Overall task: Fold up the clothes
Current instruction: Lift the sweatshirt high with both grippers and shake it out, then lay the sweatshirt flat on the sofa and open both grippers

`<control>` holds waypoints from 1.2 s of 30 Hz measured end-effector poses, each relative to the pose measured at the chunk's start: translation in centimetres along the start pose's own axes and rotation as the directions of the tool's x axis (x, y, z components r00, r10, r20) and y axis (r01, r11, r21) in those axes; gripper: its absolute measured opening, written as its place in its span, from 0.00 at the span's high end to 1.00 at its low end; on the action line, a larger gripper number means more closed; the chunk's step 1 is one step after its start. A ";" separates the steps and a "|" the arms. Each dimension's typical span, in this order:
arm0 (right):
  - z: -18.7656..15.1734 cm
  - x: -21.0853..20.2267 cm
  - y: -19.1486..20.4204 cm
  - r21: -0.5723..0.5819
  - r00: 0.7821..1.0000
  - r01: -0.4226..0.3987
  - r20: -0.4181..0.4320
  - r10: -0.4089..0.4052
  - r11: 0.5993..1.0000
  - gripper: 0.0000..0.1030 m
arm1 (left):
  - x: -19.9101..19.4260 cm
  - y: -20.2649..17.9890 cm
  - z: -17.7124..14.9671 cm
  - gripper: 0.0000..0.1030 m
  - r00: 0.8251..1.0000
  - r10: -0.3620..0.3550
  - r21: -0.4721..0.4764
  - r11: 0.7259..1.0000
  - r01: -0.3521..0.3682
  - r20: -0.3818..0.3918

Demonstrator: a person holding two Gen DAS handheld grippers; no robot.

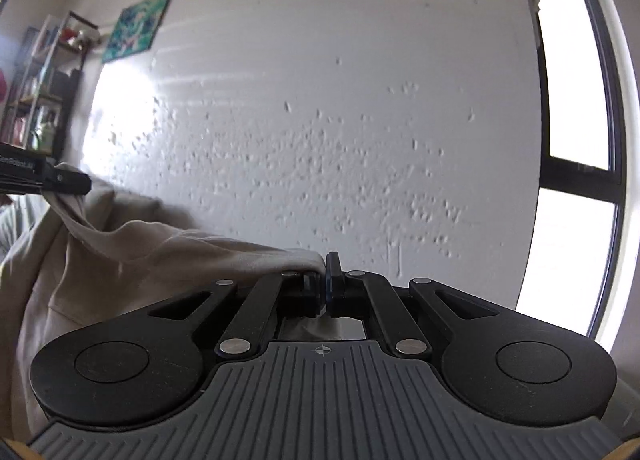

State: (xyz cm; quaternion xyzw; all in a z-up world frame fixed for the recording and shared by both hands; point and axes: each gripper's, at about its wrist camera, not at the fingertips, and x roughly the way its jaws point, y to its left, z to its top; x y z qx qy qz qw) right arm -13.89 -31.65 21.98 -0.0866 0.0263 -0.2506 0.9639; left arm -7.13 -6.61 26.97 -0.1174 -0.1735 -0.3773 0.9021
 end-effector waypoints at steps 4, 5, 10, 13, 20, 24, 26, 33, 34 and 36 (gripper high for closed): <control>3.5 1.8 0.4 -0.033 0.986 0.090 0.143 -0.085 0.995 0.99 | 2.7 0.8 -1.0 0.97 1.000 0.001 0.049 0.999 -0.001 -0.006; 4.6 1.0 0.4 -0.040 0.974 0.112 0.204 -0.102 0.993 0.99 | 3.3 1.0 -1.3 0.97 1.000 0.002 0.062 0.998 -0.001 -0.007; 0.6 0.4 0.7 -0.064 0.989 0.094 0.117 -0.086 0.994 0.99 | 5.0 1.7 -5.5 0.97 0.991 0.013 0.087 0.996 -0.001 -0.137; -4.8 1.1 1.0 -0.067 0.997 0.042 -0.054 -0.046 0.997 0.99 | 4.2 2.2 -12.2 0.97 0.928 0.030 0.035 0.999 -0.018 -0.370; -22.7 1.3 3.2 -0.029 0.883 -0.025 -0.470 0.008 0.999 0.99 | -1.7 6.3 -31.0 0.97 0.499 0.006 -0.176 0.932 -0.317 -0.867; -29.4 -0.4 4.2 0.043 0.779 -0.055 -0.623 0.070 0.998 0.99 | -3.5 6.0 -32.2 0.97 0.404 0.011 -0.132 0.937 -0.324 -0.915; -31.5 -0.9 4.7 0.027 0.746 -0.064 -0.662 0.066 0.998 0.99 | -4.3 5.9 -32.6 0.97 0.360 0.015 -0.109 0.941 -0.321 -0.933; -32.1 -1.7 5.8 -0.025 0.612 -0.165 -0.786 0.083 0.986 0.57 | -7.2 5.2 -34.0 0.70 0.200 0.031 -0.031 0.954 -0.299 -0.979; -31.4 -2.3 5.7 -0.011 0.612 -0.170 -0.785 0.096 0.985 0.48 | -7.6 5.1 -34.2 0.67 0.177 0.034 -0.020 0.955 -0.295 -0.984; -30.0 -3.6 5.4 0.031 0.621 -0.180 -0.772 0.138 0.983 0.43 | -7.8 5.3 -34.3 0.64 0.167 0.043 -0.008 0.955 -0.296 -0.985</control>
